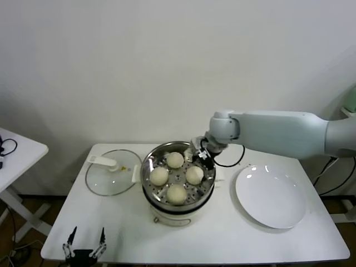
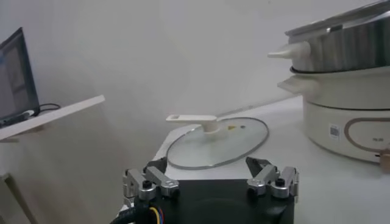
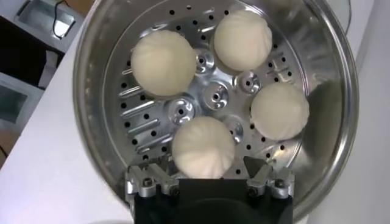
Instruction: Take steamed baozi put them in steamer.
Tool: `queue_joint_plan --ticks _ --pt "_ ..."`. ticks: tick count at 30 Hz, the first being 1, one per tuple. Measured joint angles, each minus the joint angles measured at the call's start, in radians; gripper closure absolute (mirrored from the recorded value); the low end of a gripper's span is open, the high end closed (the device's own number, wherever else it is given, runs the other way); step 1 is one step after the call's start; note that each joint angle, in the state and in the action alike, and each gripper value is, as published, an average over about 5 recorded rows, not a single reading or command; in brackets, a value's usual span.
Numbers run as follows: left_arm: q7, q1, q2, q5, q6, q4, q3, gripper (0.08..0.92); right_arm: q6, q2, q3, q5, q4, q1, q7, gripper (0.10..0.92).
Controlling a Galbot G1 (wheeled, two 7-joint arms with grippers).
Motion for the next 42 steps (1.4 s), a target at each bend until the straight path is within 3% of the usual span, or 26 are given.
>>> queue_joint_plan --ticks 7,16,32,42 --pt "0.001 0.003 0.002 0.0 0.002 -0.012 -0.001 0.177 -0.02 -0.09 0.025 0.049 0.062 0.04 0.052 0.203" --pt "0.007 -0.001 0.003 0.011 0.005 -0.014 0.012 0.177 -0.049 -0.337 0.26 0.106 0.194 -0.107 0.248 0.203" --pt "0.011 -0.025 -0.003 0.02 0.0 0.012 0.033 0.177 0.073 -0.728 0.887 0.129 0.457 -0.811 0.617 0.203" --pt "0.011 -0.02 -0.004 0.024 -0.007 0.01 0.043 0.177 0.175 -0.67 1.493 0.065 0.546 -1.46 0.753 0.203"
